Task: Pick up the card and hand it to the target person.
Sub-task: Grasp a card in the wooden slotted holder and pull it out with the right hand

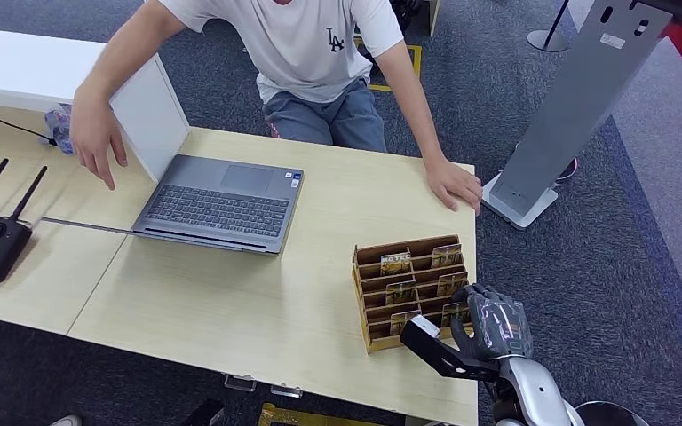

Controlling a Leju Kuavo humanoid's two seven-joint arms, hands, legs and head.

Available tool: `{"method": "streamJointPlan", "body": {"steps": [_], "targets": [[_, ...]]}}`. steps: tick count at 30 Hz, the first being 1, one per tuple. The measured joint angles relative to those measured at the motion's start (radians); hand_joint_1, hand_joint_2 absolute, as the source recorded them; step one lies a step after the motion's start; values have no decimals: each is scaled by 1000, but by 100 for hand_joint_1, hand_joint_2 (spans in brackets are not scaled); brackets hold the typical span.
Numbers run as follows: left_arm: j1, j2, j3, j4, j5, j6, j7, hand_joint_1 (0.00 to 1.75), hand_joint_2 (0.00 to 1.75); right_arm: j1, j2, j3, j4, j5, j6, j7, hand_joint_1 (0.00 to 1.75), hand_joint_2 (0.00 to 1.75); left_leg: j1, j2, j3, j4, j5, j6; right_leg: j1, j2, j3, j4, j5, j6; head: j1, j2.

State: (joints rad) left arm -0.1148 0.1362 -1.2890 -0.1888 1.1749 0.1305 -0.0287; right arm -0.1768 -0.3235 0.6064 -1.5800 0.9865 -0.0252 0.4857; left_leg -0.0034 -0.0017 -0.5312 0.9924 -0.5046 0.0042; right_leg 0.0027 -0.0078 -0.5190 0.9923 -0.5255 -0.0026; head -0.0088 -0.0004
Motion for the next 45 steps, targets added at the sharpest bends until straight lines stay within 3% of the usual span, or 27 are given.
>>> {"method": "streamJointPlan", "body": {"steps": [19, 28, 33, 45], "targets": [[0, 0, 0, 0, 0, 0, 3, 0, 0, 5, 0, -1, 3, 4, -1, -1, 78, 175, 0, 0, 0, 0, 0, 0, 0, 0, 0, 0, 0, 0, 0, 0], [0, 0, 0, 0, -2, 0, 3, 0, 0, 8, 5, -1, 25, -12, -3, -17, 86, 175, 0, 0, 0, 0, 0, 0, 0, 0, 0, 0, 0, 0, 0, 0], [0, 0, 0, 0, -2, 0, 3, 0, 0, 8, 7, -1, 41, -24, -5, -27, 101, 175, 0, 0, 0, 0, 0, 0, 0, 0, 0, 0, 0, 0, 0, 0], [0, 0, 0, 0, -2, 0, 3, 0, 0, 3, 15, -2, 67, -36, -16, -29, 165, 175, 0, 0, 0, 0, 0, 0, 0, 0, 0, 0, 0, 0, 0, 0]]}}
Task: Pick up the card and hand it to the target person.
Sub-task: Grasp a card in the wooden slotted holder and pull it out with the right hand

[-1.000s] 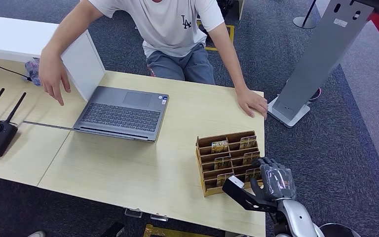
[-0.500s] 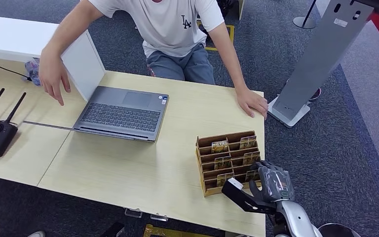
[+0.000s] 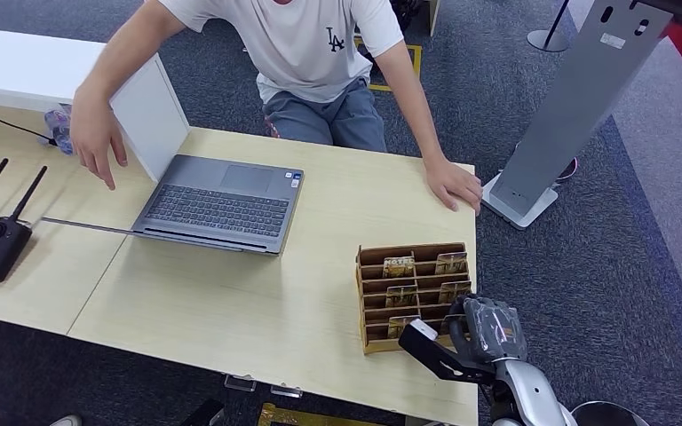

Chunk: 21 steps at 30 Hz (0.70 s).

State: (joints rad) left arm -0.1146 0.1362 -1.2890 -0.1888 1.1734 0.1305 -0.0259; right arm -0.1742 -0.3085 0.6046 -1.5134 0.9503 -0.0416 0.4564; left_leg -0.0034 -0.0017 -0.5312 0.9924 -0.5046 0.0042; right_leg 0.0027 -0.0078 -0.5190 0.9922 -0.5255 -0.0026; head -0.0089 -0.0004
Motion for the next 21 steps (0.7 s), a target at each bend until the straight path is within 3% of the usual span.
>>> {"method": "streamJointPlan", "body": {"steps": [3, 21], "targets": [[0, 0, 0, 0, 0, 0, 0, 0, 0, 0, 0, 0, 0, 0, 0, 0, 172, 175, 0, 0, 0, 0, 0, 0, 0, 0, 0, 0, 0, 0, 0, 0], [0, 2, 0, 0, -14, -35, -3, 0, 0, 1, 4, -1, -2, 21, -3, -5, 169, 175, 0, 0, 0, 0, 0, 0, 0, 0, 0, 0, 0, 0, 0, 0]]}}
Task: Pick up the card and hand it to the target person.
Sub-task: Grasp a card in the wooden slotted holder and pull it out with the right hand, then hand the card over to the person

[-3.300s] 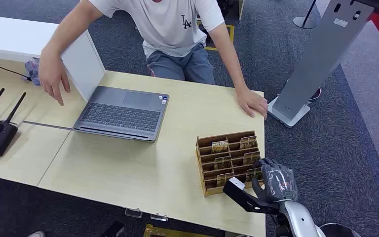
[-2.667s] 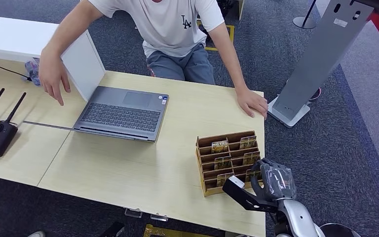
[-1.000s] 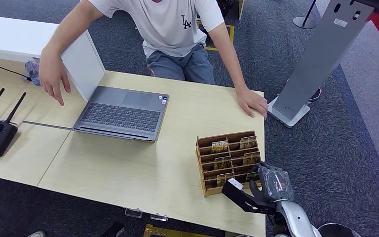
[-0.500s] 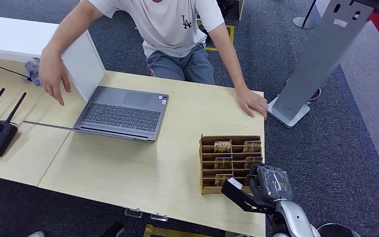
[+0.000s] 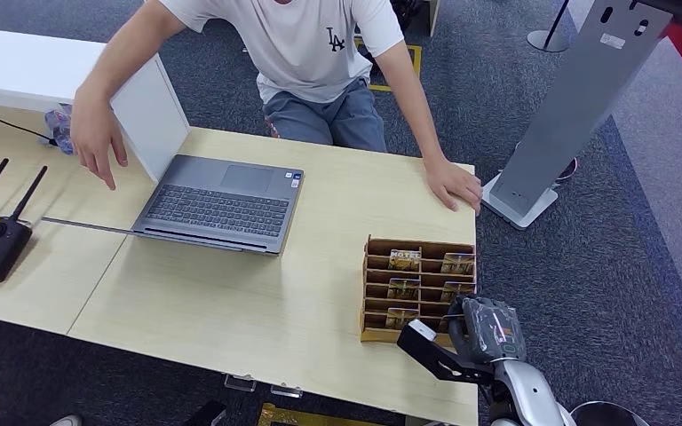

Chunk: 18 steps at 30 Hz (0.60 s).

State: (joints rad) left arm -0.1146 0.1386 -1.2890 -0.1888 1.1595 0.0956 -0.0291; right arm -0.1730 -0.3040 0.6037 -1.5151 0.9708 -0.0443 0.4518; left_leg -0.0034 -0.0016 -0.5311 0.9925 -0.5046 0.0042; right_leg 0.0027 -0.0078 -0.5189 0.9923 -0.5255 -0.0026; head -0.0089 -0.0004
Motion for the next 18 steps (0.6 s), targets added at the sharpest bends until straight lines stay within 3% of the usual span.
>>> {"method": "streamJointPlan", "body": {"steps": [8, 18], "targets": [[0, 9, 1, 0, 8, 15, -6, 0, 0, 2, -1, -8, -47, 23, -10, -6, 169, 175, 0, 0, 0, 0, 0, 0, 0, 0, 0, 0, 0, 0, 0, 0], [2, 12, 4, 0, 7, 14, -1, 0, 0, -58, -27, -27, -237, 97, -91, -44, 169, 175, 0, 0, 0, 0, 0, 0, 0, 0, 0, 0, 0, 0, 0, 0]]}}
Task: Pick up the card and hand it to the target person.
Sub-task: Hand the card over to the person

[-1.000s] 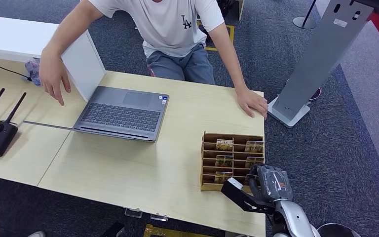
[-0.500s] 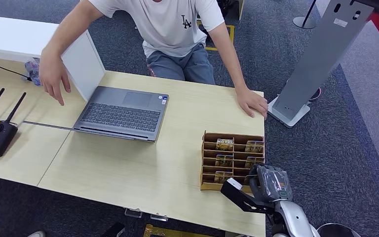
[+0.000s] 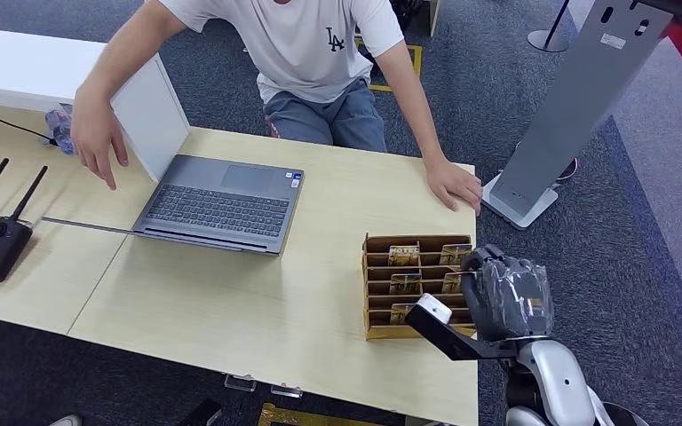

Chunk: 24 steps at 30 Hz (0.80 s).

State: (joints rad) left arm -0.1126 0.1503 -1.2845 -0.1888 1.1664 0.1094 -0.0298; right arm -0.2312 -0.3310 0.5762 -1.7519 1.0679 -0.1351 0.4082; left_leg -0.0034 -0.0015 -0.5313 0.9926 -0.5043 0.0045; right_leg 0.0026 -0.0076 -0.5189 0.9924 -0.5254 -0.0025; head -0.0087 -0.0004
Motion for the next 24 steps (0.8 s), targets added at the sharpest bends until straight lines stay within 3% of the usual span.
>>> {"method": "streamJointPlan", "body": {"steps": [9, 18, 24], "targets": [[0, 0, 0, 0, -10, 0, -3, 0, 0, -84, -7, 5, -113, 18, -110, -63, 169, 175, 0, 0, 0, 0, 0, 0, 0, 0, 0, 0, 0, 0, 0, 0], [-1, 0, 0, 0, -19, 0, -4, 0, 0, -130, 8, 21, -104, 28, -303, -137, 169, 175, 0, 0, 0, 0, 0, 0, 0, 0, 0, 0, 0, 0, 0, 0], [-1, 0, 0, 0, -20, 1, -2, 0, 0, -144, 19, 32, -79, 19, -346, -153, 169, 175, 0, 0, -1, 0, 0, 0, 0, 0, 0, 0, 0, 0, 0, 0]]}}
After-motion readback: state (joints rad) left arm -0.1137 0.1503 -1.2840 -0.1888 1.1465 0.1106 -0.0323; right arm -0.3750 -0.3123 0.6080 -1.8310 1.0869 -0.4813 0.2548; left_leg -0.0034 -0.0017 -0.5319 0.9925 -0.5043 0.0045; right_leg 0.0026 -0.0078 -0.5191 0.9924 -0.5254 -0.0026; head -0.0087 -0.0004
